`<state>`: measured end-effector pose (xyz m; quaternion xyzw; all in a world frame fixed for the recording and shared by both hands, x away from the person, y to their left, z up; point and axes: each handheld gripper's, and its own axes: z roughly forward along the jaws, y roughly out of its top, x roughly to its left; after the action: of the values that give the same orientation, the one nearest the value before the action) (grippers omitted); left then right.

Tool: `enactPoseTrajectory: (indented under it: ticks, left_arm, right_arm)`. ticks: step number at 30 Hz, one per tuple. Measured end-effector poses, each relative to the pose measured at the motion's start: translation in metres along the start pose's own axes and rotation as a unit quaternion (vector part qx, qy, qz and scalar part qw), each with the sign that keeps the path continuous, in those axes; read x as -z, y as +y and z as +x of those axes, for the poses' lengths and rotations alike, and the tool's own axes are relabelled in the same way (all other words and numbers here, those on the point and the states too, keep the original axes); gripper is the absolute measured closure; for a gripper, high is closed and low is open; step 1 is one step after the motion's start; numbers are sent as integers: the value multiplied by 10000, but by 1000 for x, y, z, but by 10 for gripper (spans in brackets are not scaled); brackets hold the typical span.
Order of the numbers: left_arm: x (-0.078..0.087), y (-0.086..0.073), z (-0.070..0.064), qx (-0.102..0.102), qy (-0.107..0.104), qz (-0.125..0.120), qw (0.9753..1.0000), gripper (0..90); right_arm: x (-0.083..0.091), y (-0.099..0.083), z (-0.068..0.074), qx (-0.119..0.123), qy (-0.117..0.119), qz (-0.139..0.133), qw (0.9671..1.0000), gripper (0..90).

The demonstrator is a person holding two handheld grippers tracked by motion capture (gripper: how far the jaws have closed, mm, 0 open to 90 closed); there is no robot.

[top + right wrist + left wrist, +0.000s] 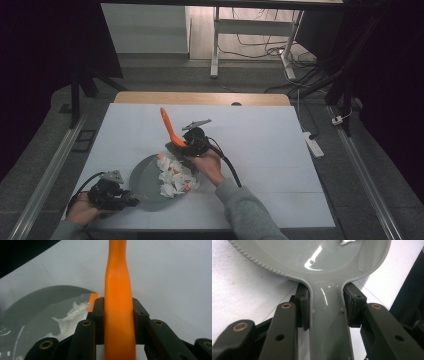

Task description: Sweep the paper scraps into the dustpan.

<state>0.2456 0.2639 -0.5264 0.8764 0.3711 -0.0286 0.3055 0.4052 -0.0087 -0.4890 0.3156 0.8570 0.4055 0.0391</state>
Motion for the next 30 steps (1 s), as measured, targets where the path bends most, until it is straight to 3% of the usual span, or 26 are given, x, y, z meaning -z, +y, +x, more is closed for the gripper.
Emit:
enactPoseTrajectory:
  ticks: [11,12,13,15,18,22,30]
  left_arm:
    - [-1,1,0,15,8,-5,10000,613]
    - [-1,1,0,7,8,-8,10000,613]
    - [-1,1,0,9,6,-11,10000,613]
    - [-1,1,-1,9,10,-15,10000,614]
    - [-1,1,-1,6,10,-26,10000,613]
    - [0,0,-1,0,1,-37,10000,613]
    - [1,-2,0,4,-18,-56,10000,613]
  right_arm:
    - [-7,1,33,382,341,38,9987,704]
    - [-5,2,38,451,531,-14,9976,704]
    - [-5,2,38,451,531,-14,9976,704]
    - [-1,3,40,341,762,-109,9965,704]
    - [8,5,41,413,648,-262,9967,704]
    - [32,10,29,320,439,-582,9968,703]
    - [58,1,10,237,44,-613,9978,703]
